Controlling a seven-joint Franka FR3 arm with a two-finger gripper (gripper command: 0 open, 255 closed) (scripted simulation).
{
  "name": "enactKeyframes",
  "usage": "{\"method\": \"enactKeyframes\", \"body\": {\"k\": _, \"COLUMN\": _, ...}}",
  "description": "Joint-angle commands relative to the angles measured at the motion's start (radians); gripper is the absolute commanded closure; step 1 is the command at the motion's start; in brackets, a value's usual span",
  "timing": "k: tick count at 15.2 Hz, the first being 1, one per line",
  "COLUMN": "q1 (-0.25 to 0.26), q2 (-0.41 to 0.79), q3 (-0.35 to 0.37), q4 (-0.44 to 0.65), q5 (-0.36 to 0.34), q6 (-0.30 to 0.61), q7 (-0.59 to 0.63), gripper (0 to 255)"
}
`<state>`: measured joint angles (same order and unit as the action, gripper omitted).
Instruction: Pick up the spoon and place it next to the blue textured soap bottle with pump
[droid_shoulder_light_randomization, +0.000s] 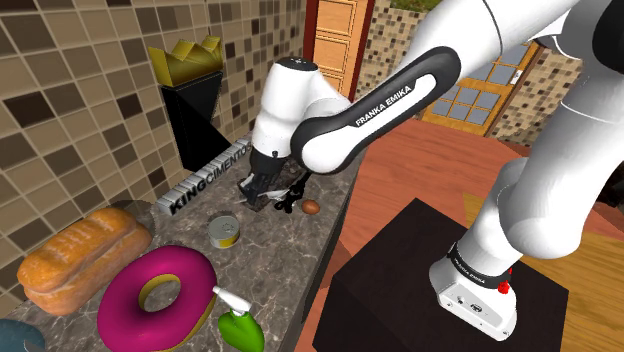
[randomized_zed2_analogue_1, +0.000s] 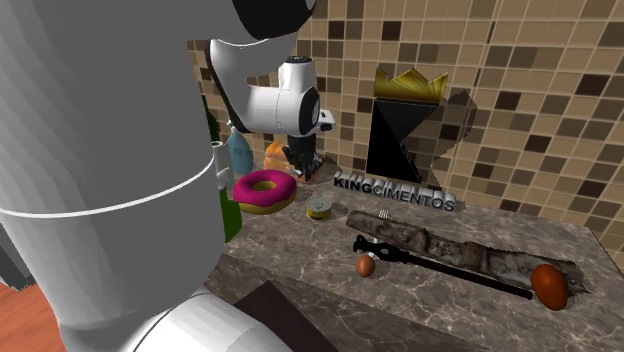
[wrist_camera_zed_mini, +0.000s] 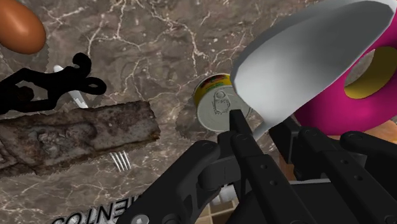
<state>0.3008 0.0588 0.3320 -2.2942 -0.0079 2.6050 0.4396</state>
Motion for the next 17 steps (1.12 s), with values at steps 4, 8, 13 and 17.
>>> {"method": "enactKeyframes", "body": {"k": 4, "q1": -0.001, "q2": -0.045, "q3": 0.002, "q4": 0.025, "q5": 0.025, "q6": -0.068, "q7": -0.016, "gripper": 255}}
{"method": "enactKeyframes", "body": {"k": 8, "q1": -0.002, "q2": -0.077, "q3": 0.002, "q4": 0.048, "q5": 0.041, "q6": -0.122, "q7": -0.027, "gripper": 255}}
{"method": "enactKeyframes", "body": {"k": 13, "q1": -0.003, "q2": -0.112, "q3": 0.0, "q4": 0.082, "q5": 0.056, "q6": -0.189, "q7": -0.037, "gripper": 255}}
{"method": "enactKeyframes", "body": {"k": 17, "q1": -0.003, "q2": -0.136, "q3": -0.003, "q4": 0.113, "q5": 0.065, "q6": -0.243, "q7": -0.042, "gripper": 255}}
